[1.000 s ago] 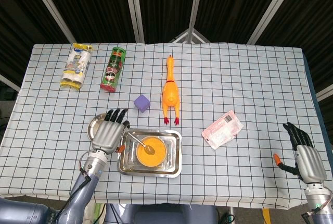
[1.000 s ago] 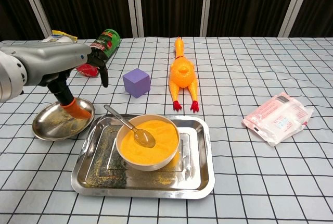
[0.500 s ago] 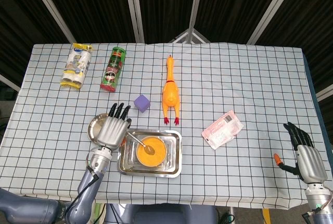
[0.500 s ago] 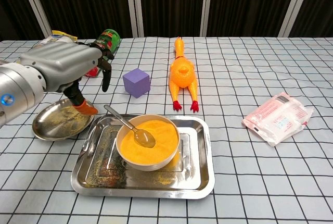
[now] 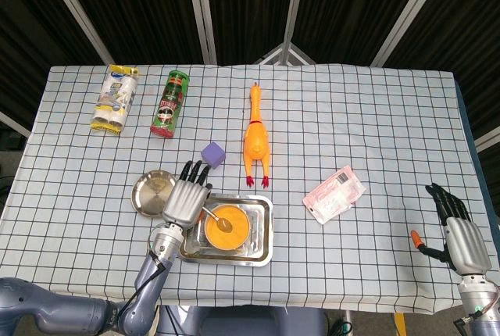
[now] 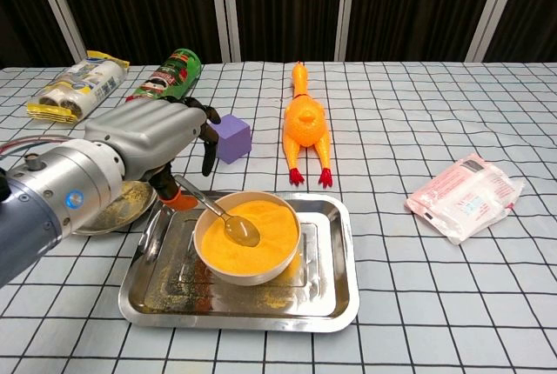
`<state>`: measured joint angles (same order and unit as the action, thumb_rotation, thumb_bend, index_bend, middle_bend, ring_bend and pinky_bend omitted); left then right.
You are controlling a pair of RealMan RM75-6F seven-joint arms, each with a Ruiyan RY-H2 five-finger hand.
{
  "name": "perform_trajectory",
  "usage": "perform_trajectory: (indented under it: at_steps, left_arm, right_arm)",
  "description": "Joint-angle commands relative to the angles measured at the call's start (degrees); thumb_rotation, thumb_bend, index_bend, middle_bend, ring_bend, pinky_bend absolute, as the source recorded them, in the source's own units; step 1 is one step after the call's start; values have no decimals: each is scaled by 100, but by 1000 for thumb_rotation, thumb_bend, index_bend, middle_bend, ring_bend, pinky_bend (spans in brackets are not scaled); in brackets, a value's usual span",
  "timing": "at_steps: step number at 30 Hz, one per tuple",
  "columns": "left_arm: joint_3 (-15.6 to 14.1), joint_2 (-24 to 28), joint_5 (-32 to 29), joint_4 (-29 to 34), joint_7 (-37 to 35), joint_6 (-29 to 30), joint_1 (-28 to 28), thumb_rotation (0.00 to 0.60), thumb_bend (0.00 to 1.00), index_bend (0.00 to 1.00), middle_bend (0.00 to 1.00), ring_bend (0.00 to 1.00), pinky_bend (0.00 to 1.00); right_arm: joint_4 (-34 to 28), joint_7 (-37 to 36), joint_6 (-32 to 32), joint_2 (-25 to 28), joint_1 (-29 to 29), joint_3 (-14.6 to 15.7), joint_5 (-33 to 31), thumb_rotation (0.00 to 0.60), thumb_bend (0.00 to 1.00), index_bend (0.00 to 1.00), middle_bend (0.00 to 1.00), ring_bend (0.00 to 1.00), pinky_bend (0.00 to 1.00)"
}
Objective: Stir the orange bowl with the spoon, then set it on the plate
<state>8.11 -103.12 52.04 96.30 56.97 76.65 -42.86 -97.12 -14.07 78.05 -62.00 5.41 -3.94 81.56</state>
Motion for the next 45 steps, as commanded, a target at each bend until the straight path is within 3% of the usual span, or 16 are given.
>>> perform_trajectory:
  at_steps: [1,11,45]
  left_arm:
    - [10,-15,-9,-13,6,-8,-3,600,372,494,100,0,0]
    - [7,-59,-17,-75,25,-34,3,600,388,504,103,0,0]
    - [-29,126,-72,256,193,-13,89,600,583,561,120,0,0]
  right_arm:
    - [-3,-2,0,1,0,0,1,600,404,0,0,0,0]
    - [-12,-6,-5,5,0,0,-6,600,404,0,0,0,0]
    - [-17,3,-6,12,-1,8,2,600,404,0,0,0,0]
